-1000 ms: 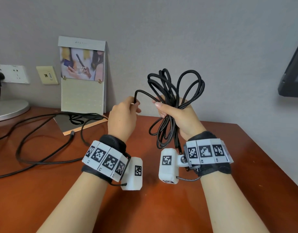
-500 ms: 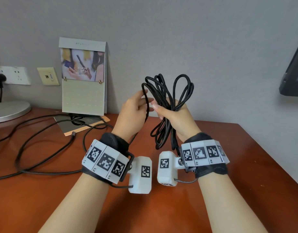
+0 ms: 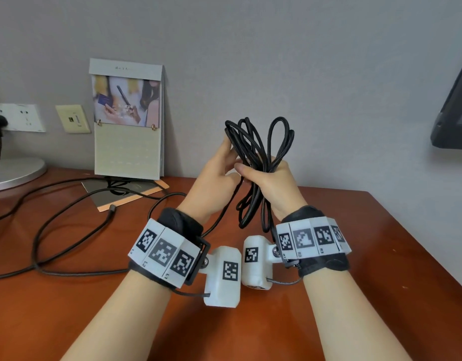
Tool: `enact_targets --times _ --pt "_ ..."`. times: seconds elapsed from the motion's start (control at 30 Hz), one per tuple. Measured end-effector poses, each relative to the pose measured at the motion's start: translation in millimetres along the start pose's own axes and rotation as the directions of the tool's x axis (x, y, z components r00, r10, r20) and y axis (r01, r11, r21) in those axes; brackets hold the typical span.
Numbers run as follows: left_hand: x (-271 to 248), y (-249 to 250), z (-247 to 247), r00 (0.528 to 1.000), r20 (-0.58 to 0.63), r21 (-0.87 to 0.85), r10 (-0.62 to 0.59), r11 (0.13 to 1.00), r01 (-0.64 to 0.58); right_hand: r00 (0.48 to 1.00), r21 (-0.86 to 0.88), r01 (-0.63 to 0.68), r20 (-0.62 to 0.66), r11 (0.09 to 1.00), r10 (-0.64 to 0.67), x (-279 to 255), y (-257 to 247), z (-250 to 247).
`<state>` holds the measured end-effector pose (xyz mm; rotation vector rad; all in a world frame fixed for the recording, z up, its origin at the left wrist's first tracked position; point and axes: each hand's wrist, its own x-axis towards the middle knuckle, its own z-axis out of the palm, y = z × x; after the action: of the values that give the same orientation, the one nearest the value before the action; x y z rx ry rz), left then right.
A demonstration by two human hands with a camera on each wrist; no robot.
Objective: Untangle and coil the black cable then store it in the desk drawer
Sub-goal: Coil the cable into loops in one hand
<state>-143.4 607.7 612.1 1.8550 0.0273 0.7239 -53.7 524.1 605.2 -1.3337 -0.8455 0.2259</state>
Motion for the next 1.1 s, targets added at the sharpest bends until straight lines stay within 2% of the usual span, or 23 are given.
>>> enact_targets --times 0.1,0.27,0.37,0.57,0.7,0.87,1.0,1.1 --pt "0 -2 1 0.999 0.028 0.072 -0.023 0.997 0.021 0.996 -0.012 -0.001 -0.089 1.000 0.000 2 3 -2" --pt "-2 -8 2 0.978 0.064 0.275 -0.200 0.945 0.175 0.975 0.050 -0.017 -0.221 0.999 0.027 6 5 -12" --pt "-3 -9 -1 0.973 0.103 0.444 -0.206 0.885 0.140 0.952 0.110 0.000 -0.303 0.994 0.034 8 4 -18" --pt "-3 -13 -7 0.966 0.118 0.434 -0.231 0.887 0.159 0.896 0.230 0.020 -0.436 0.973 0.085 11 4 -29" --pt "-3 -18 -10 0.966 0.088 0.487 -0.242 0.857 0.170 0.879 0.346 0.000 -0.447 0.938 0.165 12 5 -34" --pt "-4 -17 -12 0.962 0.105 0.579 -0.252 0.802 0.147 0.883 0.275 0.039 -0.460 0.961 0.096 12 8 -31" --pt "-3 -18 -15 0.978 -0.031 0.661 -0.208 0.730 0.176 0.890 0.274 0.113 -0.455 0.955 0.025 12 8 -30" --pt "-5 -20 -21 0.966 -0.026 0.597 -0.258 0.771 0.222 0.886 0.295 0.131 -0.463 0.946 0.022 14 10 -32"
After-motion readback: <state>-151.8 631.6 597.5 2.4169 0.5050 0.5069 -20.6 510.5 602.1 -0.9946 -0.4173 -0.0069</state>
